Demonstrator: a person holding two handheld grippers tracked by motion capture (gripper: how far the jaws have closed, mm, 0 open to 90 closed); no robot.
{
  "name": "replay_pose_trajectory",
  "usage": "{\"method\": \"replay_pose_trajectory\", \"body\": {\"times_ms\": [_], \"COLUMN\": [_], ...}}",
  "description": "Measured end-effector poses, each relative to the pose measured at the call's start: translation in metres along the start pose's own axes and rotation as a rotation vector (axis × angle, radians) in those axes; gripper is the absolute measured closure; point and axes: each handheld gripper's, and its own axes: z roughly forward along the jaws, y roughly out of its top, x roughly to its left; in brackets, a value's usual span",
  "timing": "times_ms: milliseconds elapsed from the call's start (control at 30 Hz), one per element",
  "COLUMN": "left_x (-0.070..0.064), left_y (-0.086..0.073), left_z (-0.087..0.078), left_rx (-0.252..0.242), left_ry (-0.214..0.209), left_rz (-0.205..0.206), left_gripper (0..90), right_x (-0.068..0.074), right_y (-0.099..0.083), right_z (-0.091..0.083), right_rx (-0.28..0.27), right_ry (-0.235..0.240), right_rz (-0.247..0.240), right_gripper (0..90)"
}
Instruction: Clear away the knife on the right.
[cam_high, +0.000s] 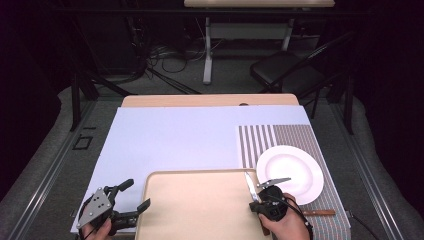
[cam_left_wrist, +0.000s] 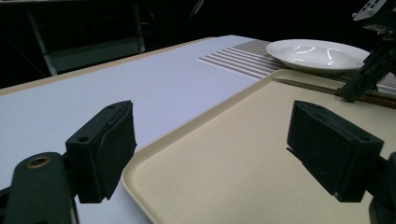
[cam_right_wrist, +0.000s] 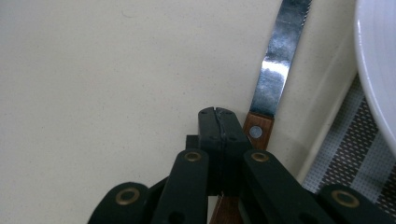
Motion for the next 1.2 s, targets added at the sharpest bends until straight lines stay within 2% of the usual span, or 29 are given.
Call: {"method": "replay_pose_trajectory", "body": {"times_ms": [33,100,167,200,267,333,400,500,533,600,700,867,933,967,1067,1100,1200], "left_x": [0.000,0.000,0.000,0.000,0.000,0.000,0.000,0.000,0.000,0.000,0.000,0.000,0.000,0.000,0.001,0.001,0.001], "left_y": [0.000,0.000,0.000,0.000,0.000,0.000,0.000,0.000,0.000,0.000,0.000,0.001,0.001,0.001,0.001,0.001,0.001], "left_z": [0.000,0.000,0.000,0.000,-0.001,-0.001,0.000,0.000,-0.001,-0.001,-0.001,-0.001,-0.002,-0.002,-0.002,-0.002,-0.001], "left_rx": [0.000,0.000,0.000,-0.001,-0.001,0.000,0.000,0.000,0.001,0.000,-0.001,-0.001,-0.002,-0.003,-0.005,-0.004,-0.004], "left_ry": [0.000,0.000,-0.001,-0.001,0.001,0.000,-0.001,0.000,0.000,0.001,0.002,0.007,0.008,0.008,0.004,0.006,0.006], "left_rz": [0.000,0.000,0.002,0.002,0.001,0.002,0.003,0.004,0.004,0.003,0.004,0.006,0.005,0.005,0.003,0.003,0.003], "left_gripper": [15.7,15.7,15.8,15.8,15.7,15.7,15.8,15.7,15.7,15.7,15.7,15.8,15.7,15.7,15.7,15.8,15.7], "right_x": [0.000,-0.001,-0.001,-0.002,-0.003,-0.003,-0.004,-0.004,-0.004,-0.004,-0.004,-0.001,0.001,0.001,0.002,0.002,0.002], "right_y": [-0.001,-0.002,-0.002,-0.001,-0.002,-0.002,-0.002,-0.003,-0.004,-0.003,-0.002,0.000,0.000,0.001,0.002,0.002,0.003], "right_z": [0.003,0.003,0.002,-0.001,-0.003,-0.003,-0.004,-0.004,-0.003,-0.006,-0.008,-0.014,-0.015,-0.017,-0.021,-0.023,-0.027], "right_rx": [-0.052,-0.057,-0.054,-0.004,0.013,-0.002,0.014,0.007,-0.014,-0.006,-0.025,-0.043,-0.073,-0.062,-0.092,-0.086,-0.133], "right_ry": [0.007,0.000,-0.004,-0.017,-0.021,-0.016,-0.023,-0.024,-0.018,-0.008,0.015,0.027,0.036,0.037,0.052,0.053,0.039], "right_rz": [0.011,0.005,0.013,0.005,0.003,0.013,0.007,0.008,0.006,0.010,0.019,0.009,0.009,0.003,0.000,-0.002,-0.037], "right_gripper": [90.0,90.0,90.0,90.0,90.0,90.0,90.0,90.0,90.0,90.0,90.0,86.1,84.1,83.0,77.3,75.4,67.1]}}
